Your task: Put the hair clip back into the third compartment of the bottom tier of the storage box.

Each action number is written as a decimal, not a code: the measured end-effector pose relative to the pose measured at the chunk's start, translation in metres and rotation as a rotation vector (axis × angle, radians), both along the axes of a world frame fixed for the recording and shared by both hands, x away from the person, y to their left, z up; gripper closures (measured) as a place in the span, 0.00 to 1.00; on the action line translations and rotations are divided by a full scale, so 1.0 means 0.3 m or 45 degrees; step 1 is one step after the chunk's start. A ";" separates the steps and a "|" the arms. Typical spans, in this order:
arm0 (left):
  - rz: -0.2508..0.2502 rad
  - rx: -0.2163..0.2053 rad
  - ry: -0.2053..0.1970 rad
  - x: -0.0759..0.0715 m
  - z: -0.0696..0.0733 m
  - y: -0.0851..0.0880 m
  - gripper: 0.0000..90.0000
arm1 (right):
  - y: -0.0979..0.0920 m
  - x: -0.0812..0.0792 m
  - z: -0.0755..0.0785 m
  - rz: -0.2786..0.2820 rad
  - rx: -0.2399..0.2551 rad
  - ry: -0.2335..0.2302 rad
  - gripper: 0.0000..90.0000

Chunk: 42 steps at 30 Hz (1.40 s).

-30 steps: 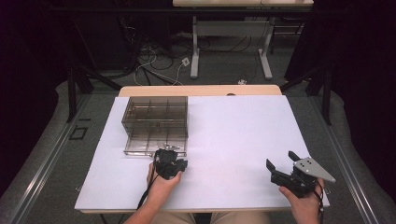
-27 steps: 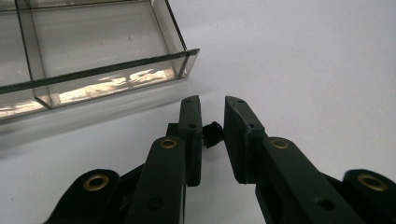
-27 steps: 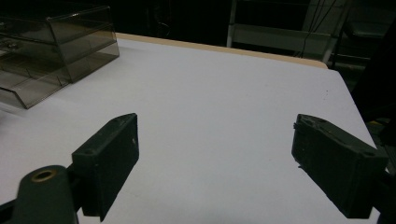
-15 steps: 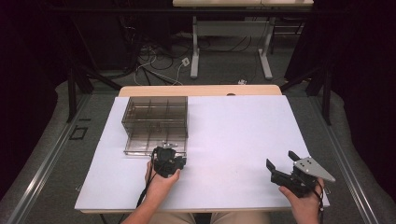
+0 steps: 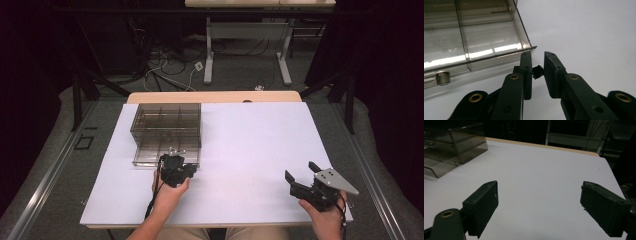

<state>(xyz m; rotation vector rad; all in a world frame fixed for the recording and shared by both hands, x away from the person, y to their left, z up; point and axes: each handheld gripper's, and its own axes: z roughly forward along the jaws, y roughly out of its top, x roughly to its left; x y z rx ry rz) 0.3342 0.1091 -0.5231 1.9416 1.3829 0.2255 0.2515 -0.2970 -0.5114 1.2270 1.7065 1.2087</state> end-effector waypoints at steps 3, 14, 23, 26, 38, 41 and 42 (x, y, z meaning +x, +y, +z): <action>0.008 -0.005 -0.005 0.003 0.005 0.005 0.86 | -0.001 0.001 0.000 0.001 0.001 -0.004 0.16; 0.031 -0.017 -0.039 0.014 0.022 0.024 0.86 | -0.001 0.002 -0.001 0.003 0.000 -0.006 0.16; 0.049 -0.022 -0.069 0.028 0.030 0.032 0.86 | 0.000 0.000 -0.001 -0.003 0.007 0.006 0.16; 0.049 -0.016 -0.079 0.035 0.031 0.031 0.86 | -0.001 0.001 -0.001 -0.003 0.003 0.005 0.16; 0.068 -0.016 -0.092 0.063 0.029 0.040 0.86 | 0.002 0.003 -0.004 -0.003 0.007 0.002 0.16; 0.075 -0.016 -0.104 0.069 0.025 0.039 0.86 | 0.001 0.003 -0.005 -0.001 0.005 0.002 0.16; 0.077 -0.014 -0.106 0.070 0.024 0.039 0.86 | 0.001 0.003 -0.005 -0.001 0.006 0.003 0.16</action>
